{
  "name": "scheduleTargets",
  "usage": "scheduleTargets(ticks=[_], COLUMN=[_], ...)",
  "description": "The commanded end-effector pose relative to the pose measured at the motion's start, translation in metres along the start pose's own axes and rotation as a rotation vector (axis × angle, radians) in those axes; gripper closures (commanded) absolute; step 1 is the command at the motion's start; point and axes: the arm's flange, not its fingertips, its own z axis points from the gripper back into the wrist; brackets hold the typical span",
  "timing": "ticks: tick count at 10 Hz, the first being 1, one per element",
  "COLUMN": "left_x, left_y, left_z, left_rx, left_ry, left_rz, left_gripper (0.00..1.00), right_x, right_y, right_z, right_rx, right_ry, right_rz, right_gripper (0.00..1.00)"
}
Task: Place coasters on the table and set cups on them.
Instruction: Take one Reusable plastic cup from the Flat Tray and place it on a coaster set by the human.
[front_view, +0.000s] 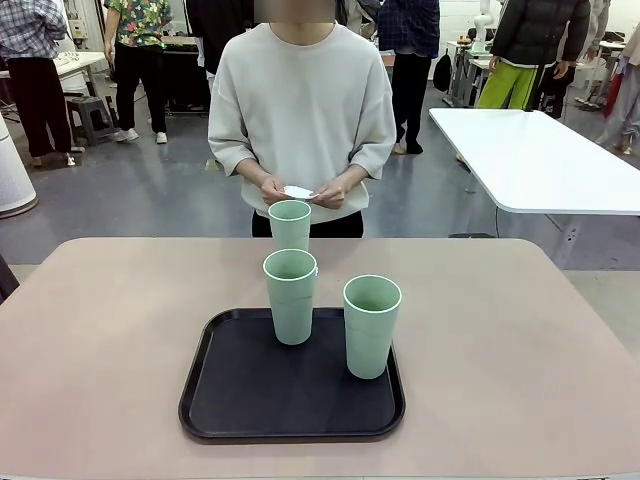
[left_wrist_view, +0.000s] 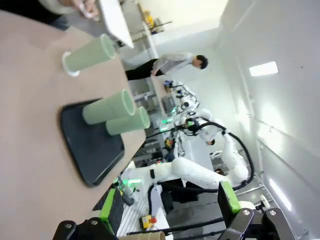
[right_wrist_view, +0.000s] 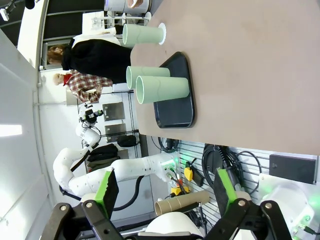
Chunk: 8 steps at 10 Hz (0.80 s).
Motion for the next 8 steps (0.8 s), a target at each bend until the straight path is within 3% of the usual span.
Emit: scheduleTargets(ticks=[1, 6, 7, 8], left_x=[0.006, -0.008, 0.011, 0.011], left_y=[0.001, -0.007, 0.004, 0.004], left_z=[-0.010, -0.026, -0.018, -0.018], left_rx=[0.084, 0.172, 0.094, 0.094], left_ry=[0.051, 0.059, 0.047, 0.047], left_rz=[0.072, 0.053, 0.044, 0.044], left_gripper=[0.00, 0.00, 0.00, 0.00], right_x=[0.001, 0.001, 0.001, 0.001], right_y=[0.000, 0.000, 0.000, 0.000], right_z=[0.000, 0.000, 0.000, 0.000], right_rx=[0.021, 0.021, 0.021, 0.021], right_ry=[-0.006, -0.006, -0.006, -0.006], right_rz=[0.017, 0.017, 0.017, 0.017], right_gripper=[0.00, 0.00, 0.00, 0.00])
